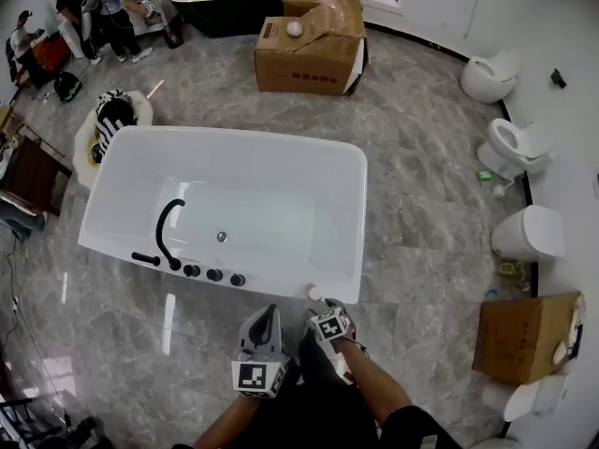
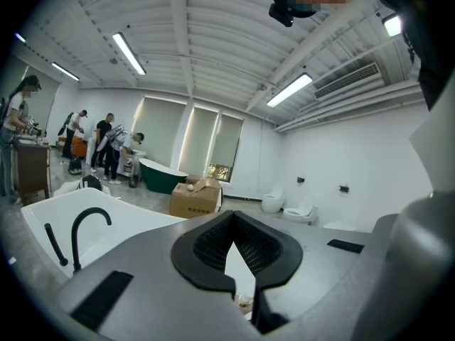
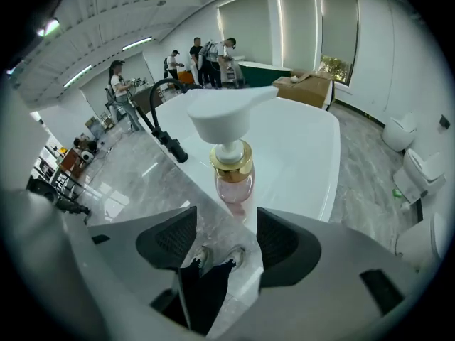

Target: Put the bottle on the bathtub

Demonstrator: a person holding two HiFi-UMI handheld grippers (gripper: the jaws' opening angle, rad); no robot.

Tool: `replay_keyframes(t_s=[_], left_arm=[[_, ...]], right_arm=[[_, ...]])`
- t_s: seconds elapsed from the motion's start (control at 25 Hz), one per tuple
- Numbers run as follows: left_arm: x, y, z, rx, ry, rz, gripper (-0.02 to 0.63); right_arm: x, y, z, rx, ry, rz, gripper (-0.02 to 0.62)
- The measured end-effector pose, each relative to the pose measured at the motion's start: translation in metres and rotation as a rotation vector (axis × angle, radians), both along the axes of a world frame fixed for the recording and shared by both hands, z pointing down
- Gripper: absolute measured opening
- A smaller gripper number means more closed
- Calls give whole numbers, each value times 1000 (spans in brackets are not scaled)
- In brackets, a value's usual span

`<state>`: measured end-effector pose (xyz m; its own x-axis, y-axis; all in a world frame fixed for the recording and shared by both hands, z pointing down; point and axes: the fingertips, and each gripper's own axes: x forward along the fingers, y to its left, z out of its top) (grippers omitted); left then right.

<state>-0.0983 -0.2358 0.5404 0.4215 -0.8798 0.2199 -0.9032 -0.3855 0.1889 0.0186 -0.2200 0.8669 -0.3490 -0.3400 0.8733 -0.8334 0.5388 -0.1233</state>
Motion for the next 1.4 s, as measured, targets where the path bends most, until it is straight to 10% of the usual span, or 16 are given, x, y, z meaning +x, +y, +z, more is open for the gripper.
replay_keyframes(t_s=[0.88, 1.4], left_arm=[[-17, 17, -73, 120, 9, 16, 14], [-18, 24, -84, 145, 7, 12, 14]], right_arm=[[9, -37, -283, 459, -326, 269, 173], [10, -7, -356, 648, -409, 345, 64]])
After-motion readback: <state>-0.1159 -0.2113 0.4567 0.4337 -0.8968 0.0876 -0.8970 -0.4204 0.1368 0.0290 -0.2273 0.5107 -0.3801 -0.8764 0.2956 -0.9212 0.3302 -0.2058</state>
